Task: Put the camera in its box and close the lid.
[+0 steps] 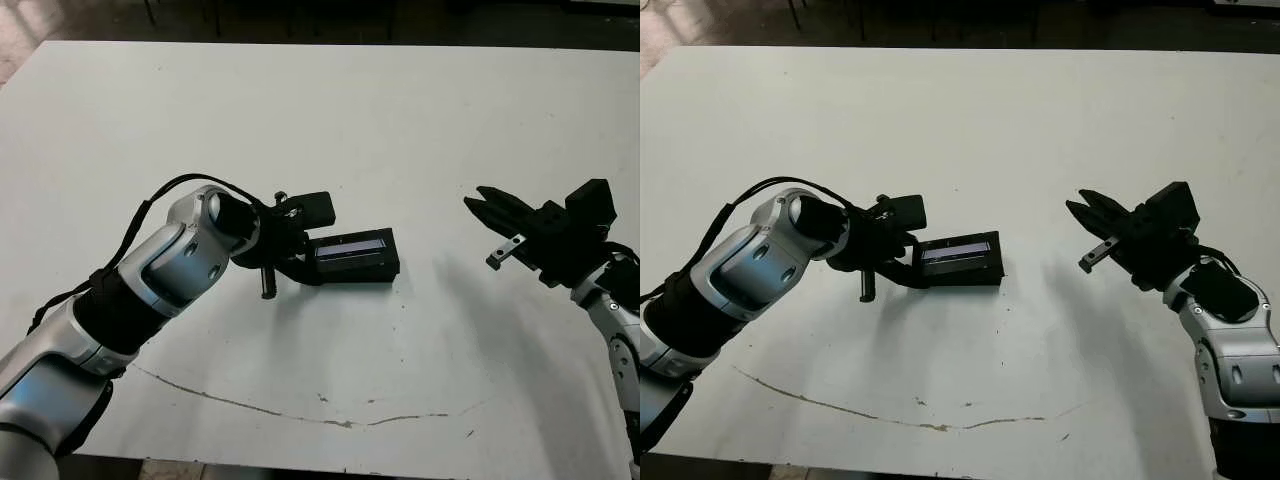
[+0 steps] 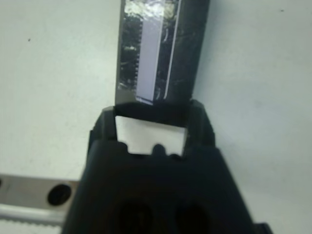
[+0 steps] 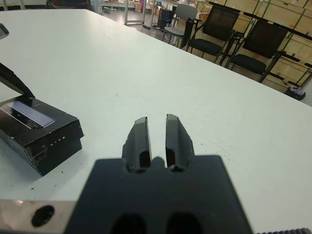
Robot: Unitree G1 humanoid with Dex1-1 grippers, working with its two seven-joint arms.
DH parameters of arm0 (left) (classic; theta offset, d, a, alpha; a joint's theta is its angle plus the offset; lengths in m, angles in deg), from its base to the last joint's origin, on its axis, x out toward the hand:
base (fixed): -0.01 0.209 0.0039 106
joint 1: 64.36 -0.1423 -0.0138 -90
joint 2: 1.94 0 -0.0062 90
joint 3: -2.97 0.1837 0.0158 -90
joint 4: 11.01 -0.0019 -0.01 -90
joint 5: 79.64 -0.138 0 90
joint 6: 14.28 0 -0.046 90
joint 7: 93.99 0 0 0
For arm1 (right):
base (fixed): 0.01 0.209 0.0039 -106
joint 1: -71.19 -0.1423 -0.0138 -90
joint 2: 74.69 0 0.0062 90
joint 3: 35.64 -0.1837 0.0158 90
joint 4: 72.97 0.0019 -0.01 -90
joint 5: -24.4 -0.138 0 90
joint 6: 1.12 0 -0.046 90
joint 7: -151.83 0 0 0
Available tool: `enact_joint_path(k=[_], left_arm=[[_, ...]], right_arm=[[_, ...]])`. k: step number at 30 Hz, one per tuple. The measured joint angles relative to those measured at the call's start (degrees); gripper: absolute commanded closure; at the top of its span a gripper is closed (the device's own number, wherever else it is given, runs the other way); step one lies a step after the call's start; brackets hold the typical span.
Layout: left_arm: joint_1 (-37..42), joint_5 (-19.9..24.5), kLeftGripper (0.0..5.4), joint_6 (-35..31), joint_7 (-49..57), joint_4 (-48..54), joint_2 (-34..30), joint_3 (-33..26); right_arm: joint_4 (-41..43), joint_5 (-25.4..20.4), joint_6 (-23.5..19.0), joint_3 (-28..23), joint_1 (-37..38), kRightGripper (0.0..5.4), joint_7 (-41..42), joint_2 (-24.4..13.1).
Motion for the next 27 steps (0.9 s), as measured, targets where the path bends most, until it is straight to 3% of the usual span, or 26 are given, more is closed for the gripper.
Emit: enact_joint_path(k=[7, 22, 27], left_arm=[[-0.3, 0.7, 3.51, -1.5, 0.7, 1.1, 0.2, 0.4], [-0.3, 3.5, 0.07, 3.9, 0.5, 1.0, 0.5, 1.5], [-0.6, 3.8, 0.03, 5.3, 0.5, 1.1, -0.3, 1.3]], right_arm=[[-0.2, -0.1, 0.0, 0.1, -0.1, 5.4, 0.0, 0.1], [-0.1, -0.6, -0.6, 0.3, -0.1, 5.4, 0.0, 0.1], [-0.2, -0.6, -0.5, 0.3, -0.1, 5.4, 0.0, 0.1]])
